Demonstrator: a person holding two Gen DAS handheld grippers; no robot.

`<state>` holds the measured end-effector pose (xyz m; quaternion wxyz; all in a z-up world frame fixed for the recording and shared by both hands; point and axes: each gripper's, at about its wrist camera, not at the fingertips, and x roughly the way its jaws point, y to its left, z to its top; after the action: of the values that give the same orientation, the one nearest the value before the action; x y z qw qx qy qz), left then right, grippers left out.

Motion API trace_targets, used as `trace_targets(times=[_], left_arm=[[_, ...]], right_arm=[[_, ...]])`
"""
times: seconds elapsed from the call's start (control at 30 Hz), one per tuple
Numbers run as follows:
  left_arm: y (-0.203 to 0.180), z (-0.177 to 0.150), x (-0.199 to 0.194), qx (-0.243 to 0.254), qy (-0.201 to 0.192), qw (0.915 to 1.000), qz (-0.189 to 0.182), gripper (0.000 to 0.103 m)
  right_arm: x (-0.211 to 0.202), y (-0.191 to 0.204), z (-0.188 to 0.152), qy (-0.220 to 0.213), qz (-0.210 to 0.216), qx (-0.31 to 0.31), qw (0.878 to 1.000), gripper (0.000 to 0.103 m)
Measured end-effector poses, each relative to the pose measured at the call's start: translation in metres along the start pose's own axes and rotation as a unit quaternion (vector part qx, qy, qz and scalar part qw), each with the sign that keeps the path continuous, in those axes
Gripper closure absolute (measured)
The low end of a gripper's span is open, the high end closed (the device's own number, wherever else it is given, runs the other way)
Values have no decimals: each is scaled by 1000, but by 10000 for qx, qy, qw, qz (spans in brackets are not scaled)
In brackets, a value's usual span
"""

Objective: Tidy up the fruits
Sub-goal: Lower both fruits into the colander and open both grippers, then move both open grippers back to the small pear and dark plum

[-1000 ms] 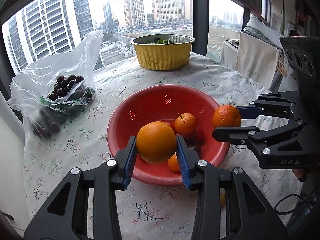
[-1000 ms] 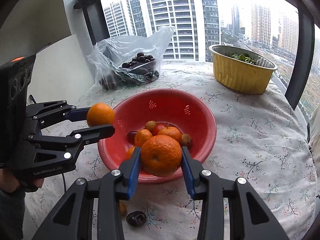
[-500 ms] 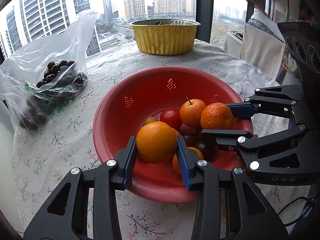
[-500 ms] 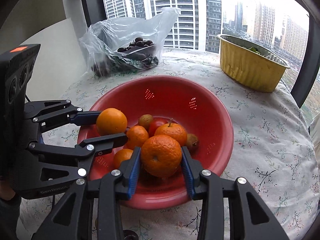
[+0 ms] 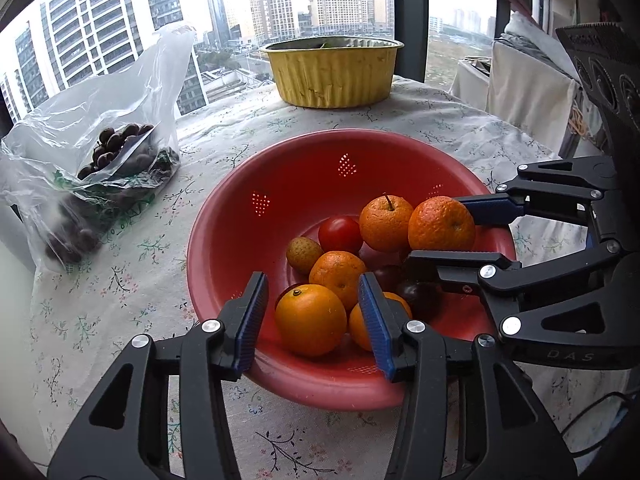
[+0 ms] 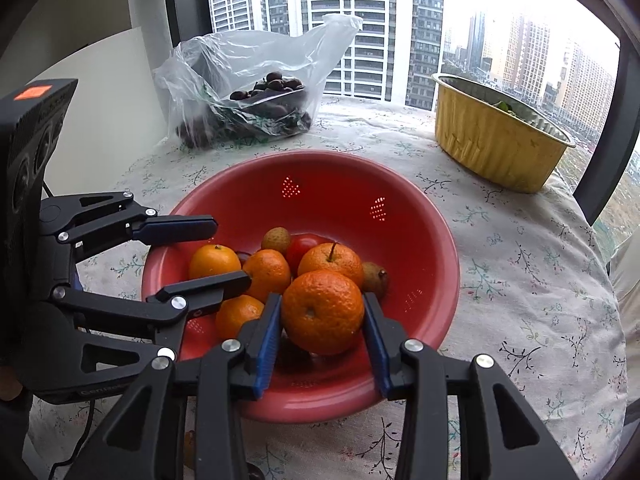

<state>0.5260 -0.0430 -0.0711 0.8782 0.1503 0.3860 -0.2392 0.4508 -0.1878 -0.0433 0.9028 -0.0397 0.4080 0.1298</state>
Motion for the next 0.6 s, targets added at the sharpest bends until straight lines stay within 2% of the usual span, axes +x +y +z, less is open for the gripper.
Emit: trace_targets(times=[0.2,0.3,0.37,0.43,0.47,0.53,0.6], left_arm=[[0,-3,-10,-59,-75,9999,54,51],[0,-4,-19,-94,-136,9998,78,42],[-1,-6,-27,-118,-206,9997,46,23],[-3,-10,-39,-148,-321,9994,-15,13],[-4,-12,-44,-154,-359,9992,-32,6],[-9,-18,-54,-173,-423,9989,-56,0],[-16,-27,-61,-126,-411,9991,-48,0]], right_arm=[[-7,-3,-1,-115,-2,52,9999,50],[-13,-4,-3,-155,-1,101,9998,49],[-20,-5,-5,-212,-3,146,9997,47],[-31,-7,-9,-315,29,198,9993,41],[-36,-8,-12,-363,35,229,9991,34],[-49,-10,-19,-499,121,313,9982,25],[-61,-11,-29,-598,200,362,9974,22]])
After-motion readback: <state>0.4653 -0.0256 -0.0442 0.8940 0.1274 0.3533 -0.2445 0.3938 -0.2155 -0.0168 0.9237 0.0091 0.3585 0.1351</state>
